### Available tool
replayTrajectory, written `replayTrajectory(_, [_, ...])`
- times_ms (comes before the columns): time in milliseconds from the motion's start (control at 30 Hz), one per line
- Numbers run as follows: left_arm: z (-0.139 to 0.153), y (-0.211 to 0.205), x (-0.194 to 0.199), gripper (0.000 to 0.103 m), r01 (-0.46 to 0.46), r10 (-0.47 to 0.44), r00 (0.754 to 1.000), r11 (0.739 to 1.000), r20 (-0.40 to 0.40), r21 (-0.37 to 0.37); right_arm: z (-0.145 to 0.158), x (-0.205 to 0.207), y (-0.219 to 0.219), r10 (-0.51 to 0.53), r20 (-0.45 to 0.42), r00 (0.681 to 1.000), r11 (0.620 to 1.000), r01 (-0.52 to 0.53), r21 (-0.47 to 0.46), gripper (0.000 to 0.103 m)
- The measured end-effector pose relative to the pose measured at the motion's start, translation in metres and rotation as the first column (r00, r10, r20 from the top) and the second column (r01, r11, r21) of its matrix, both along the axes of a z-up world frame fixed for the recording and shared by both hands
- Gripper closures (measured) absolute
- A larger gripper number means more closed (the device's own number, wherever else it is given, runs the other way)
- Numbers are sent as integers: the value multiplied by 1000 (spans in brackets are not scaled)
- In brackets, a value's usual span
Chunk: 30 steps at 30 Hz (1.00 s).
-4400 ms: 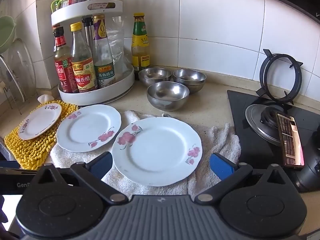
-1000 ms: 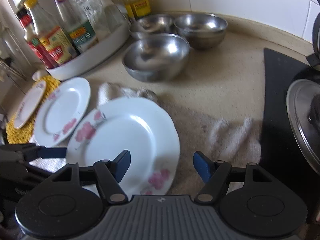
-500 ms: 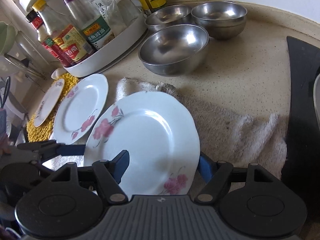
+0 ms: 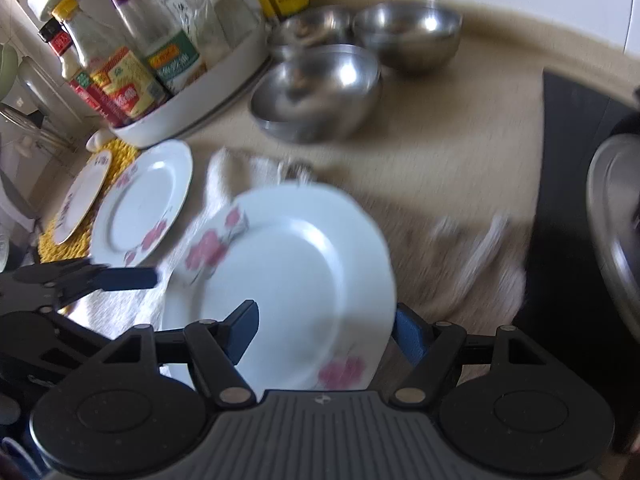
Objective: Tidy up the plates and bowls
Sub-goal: 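Close the right tool on the rim of the pink-flowered plate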
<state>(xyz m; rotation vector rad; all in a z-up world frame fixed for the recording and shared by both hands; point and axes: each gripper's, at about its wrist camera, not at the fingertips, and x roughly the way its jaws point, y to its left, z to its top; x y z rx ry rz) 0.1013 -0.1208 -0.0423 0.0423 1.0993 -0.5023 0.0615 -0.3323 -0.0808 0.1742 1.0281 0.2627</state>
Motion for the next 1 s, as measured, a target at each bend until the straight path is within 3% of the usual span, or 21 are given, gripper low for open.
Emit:
replayTrajectory(100, [7,20,-1,2,-59,59,998,998,13,9,12,8,6,3,59,998,999,-1,-39,16])
replayTrajectory(200, [11,48,-1,1,-139,139,990,990,16,11,14,21,25,44,61,997,999,-43,-24,16])
replayTrajectory(500, [19,133,35,1,-346,346,938,935,11,71,18,71,114,221,44,974,975,-221,-2,16])
replayTrajectory(633, [23,152,56,1,-349,350,937,934,10,78,11,103,137,237,-37,971,971,-235,45,16])
replayTrajectory(800, [10,154,73,2,-293,298,954,948,-23,126,0,126,153,252,-126,959,966,-243,82,16])
replayTrajectory(1000, [0,147,87,2,-257,265,964,956,-39,144,-5,141,168,277,-168,946,957,-257,134,13])
